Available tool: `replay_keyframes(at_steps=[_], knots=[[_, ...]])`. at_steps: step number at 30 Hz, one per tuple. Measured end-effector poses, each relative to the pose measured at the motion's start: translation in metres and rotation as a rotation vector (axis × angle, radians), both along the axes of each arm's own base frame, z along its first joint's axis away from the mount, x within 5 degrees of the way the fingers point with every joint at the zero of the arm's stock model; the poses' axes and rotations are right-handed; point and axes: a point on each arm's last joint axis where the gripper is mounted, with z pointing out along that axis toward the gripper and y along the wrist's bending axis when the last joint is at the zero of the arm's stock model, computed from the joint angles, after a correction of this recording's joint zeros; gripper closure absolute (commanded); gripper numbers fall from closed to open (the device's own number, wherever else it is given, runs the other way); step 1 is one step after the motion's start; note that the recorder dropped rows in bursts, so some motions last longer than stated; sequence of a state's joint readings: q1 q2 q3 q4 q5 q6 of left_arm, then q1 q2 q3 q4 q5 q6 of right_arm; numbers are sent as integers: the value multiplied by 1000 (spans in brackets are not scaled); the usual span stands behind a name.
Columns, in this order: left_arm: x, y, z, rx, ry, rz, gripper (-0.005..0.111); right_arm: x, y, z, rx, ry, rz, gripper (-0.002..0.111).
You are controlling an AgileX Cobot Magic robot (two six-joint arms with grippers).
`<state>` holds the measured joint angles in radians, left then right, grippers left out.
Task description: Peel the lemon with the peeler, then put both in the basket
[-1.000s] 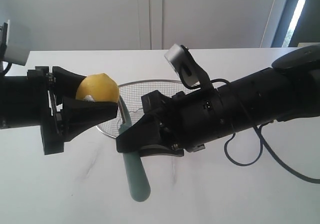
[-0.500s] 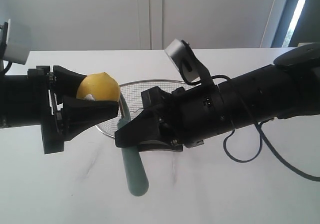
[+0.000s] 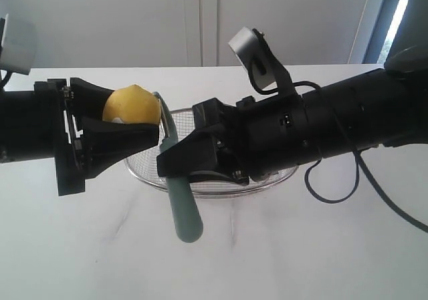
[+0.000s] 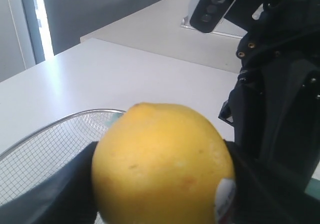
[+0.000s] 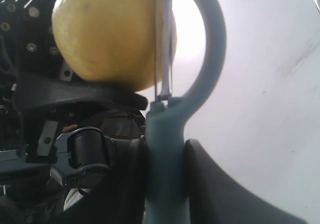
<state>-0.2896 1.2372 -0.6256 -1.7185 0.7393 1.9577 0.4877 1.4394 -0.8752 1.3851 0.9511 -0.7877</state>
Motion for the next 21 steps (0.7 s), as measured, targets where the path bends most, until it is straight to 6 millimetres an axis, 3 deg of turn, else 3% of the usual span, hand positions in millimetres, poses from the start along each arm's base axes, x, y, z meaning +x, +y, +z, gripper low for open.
replay_keyframes(at_steps=[21], knots=[[0, 0, -1, 14, -3, -3, 107, 3, 0, -1, -8, -18, -30, 108]])
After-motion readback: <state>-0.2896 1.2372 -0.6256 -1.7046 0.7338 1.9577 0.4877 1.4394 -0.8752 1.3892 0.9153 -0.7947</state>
